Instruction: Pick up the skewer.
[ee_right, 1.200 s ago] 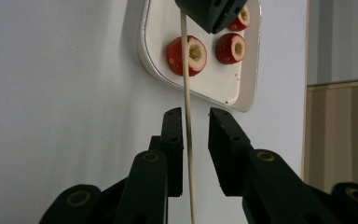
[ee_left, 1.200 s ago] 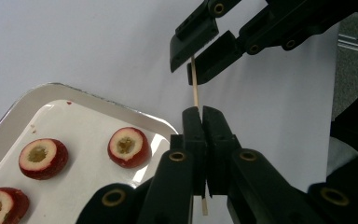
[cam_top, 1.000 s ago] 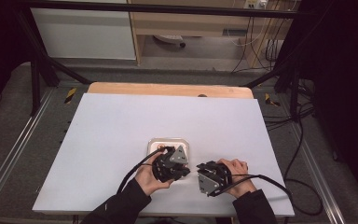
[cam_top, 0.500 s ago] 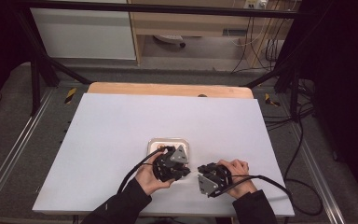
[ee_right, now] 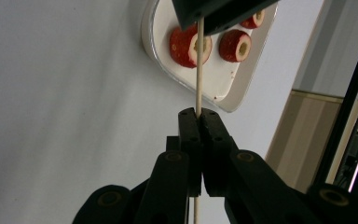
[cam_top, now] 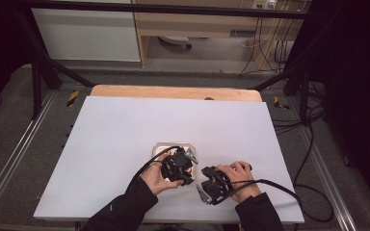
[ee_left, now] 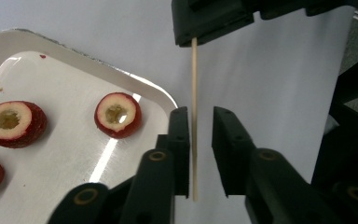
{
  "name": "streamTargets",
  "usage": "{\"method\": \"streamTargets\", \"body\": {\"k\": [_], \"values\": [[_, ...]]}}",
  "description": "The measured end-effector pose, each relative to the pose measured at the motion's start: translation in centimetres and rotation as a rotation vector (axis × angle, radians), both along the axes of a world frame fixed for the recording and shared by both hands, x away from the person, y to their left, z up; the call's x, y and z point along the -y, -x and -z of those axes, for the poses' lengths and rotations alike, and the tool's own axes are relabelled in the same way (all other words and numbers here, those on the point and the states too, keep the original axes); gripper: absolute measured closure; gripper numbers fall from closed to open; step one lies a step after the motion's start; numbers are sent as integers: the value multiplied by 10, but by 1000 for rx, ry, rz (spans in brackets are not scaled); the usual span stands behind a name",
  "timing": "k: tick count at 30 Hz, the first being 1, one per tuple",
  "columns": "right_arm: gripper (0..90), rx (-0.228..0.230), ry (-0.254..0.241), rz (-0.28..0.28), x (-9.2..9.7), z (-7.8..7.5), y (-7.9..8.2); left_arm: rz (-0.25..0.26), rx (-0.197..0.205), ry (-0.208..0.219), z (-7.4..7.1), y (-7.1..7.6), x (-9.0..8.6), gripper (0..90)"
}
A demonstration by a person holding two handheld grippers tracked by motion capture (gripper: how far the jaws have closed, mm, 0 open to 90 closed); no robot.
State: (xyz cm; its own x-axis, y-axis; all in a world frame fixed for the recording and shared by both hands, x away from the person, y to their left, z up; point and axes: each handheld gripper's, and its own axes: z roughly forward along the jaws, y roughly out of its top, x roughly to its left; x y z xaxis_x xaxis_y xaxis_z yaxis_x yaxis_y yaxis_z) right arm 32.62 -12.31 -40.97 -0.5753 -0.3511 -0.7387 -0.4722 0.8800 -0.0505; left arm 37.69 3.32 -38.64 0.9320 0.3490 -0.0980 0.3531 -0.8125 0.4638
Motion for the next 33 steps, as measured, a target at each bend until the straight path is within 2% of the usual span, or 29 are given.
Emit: {"method": "streamTargets", "body": {"k": [4, 6, 8, 14, 16, 17, 18, 20, 23, 24, 29, 31, 33], "values": [[886, 19, 12, -21, -3, 0, 1, -7, -13, -29, 1, -1, 2, 874], [886, 21, 15, -13, -2, 0, 3, -12, -21, -41, 2, -1, 3, 876], [886, 27, 15, -32, -3, 0, 2, -7, -19, -54, 3, -1, 4, 877], [878, 19, 8, -17, -4, 1, 4, -1, -4, -76, 3, 1, 4, 886], [815, 7, -9, -9, -4, 1, 2, -4, 11, -84, 4, 2, 3, 886], [769, -6, -19, 19, -3, 1, 1, -4, 16, -83, 3, 2, 2, 886], [729, 0, -38, 28, -2, 0, -1, -6, 21, -81, 3, 2, 0, 886], [640, -48, -106, 86, 1, -2, -4, -15, 36, -80, 2, 3, -5, 886], [479, -115, -257, 189, 6, -6, -11, -44, 64, -88, 2, 6, -15, 885], [450, -150, -304, 240, 8, -7, -13, -48, 70, -90, 3, 6, -19, 885], [302, -262, -509, 434, 25, -10, -25, -82, 88, -89, 5, 9, -43, 884], [252, -332, -590, 510, 32, -9, -30, -100, 95, -82, 7, 10, -53, 884], [223, -388, -640, 581, 39, -7, -35, -120, 106, -67, 9, 11, -62, 884]]}}
